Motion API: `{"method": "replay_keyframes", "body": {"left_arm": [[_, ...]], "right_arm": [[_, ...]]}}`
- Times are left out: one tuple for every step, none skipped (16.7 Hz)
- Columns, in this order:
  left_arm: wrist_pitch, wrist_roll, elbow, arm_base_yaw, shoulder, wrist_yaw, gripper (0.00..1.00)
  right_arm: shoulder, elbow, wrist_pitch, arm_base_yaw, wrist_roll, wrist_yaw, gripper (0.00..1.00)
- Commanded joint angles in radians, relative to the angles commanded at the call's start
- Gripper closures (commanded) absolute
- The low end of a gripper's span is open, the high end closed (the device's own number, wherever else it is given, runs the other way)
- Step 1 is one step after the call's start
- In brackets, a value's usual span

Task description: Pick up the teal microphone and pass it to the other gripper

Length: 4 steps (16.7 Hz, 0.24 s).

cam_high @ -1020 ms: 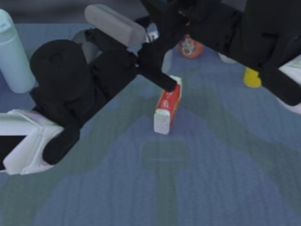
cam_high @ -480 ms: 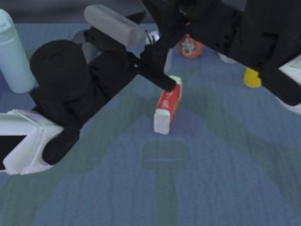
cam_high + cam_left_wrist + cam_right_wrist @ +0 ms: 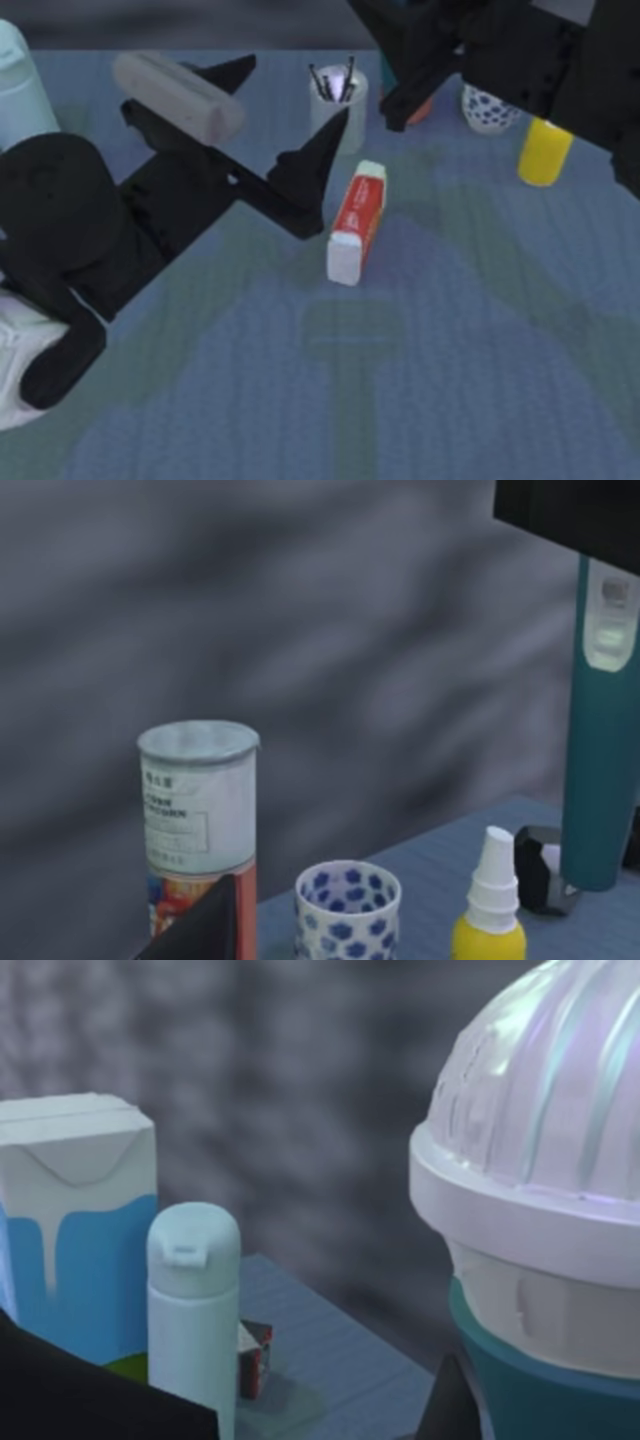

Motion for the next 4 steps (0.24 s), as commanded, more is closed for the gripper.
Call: {"method": "replay_keyframes", "body": {"left_arm": [[0.0, -0.001, -0.034, 0.007, -0.035, 0.005, 0.0], [0.001, -0.001, -0.06, 0.013, -0.061, 0.01, 0.0], [0.002, -0.001, -0.076, 0.017, -0.077, 0.013, 0.0], [0.002, -0.001, -0.081, 0.019, -0.083, 0.014, 0.0]], "right_arm": [[-0.012, -0.012, 0.0, -0.014, -0.002, -0.016, 1.0], [-0.023, -0.023, 0.0, -0.026, -0.003, -0.031, 1.0], [-0.029, -0.03, 0.0, -0.034, -0.005, -0.039, 1.0], [-0.031, -0.032, 0.0, -0.037, -0.005, -0.041, 1.0]]}}
